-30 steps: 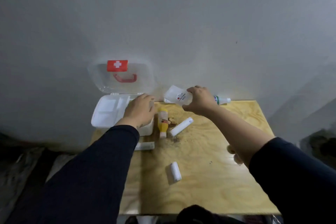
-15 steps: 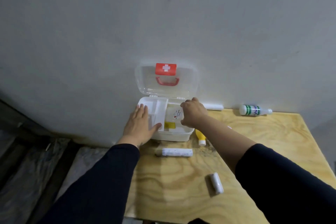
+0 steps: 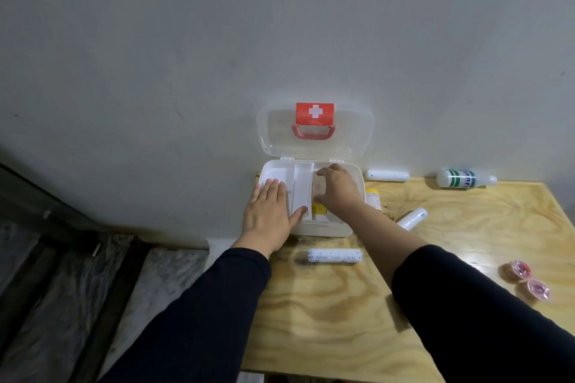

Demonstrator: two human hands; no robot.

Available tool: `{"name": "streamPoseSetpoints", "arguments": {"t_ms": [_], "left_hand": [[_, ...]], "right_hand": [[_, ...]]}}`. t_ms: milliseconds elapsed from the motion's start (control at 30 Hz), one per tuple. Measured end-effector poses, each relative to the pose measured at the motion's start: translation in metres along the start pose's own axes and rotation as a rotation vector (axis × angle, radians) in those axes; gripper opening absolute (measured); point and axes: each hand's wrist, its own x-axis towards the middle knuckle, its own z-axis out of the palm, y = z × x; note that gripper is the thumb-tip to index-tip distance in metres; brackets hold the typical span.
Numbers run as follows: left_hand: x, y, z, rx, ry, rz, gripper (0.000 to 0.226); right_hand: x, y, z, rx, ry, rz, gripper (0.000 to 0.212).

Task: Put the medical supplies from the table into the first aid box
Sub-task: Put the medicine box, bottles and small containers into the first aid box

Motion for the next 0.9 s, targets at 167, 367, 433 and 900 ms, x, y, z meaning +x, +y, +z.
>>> {"name": "streamPoseSetpoints", "arguments": {"t_ms": [167,367,433,900], "left_hand": [[0.004,-0.004,0.000,0.048,-0.005,0.042,0.084],[0.005,-0.004,-0.001,0.061,-0.008,0.059,0.084],[0.004,-0.004,0.001,0.060,-0.006,0.059,0.083],[0.001,-0.003,0.009,0.019,0.024,0.049,0.083]], "right_hand": [[-0.010,0.009,-0.017,0.088,0.119,0.000,0.050],[-0.042,0.047,-0.035,0.202,0.395,0.130,0.031],[-0.053,0.063,-0.027,0.196,0.384,0.230,0.031],[-0.089,0.081,0.022,0.042,0.284,0.531,0.031]]}}
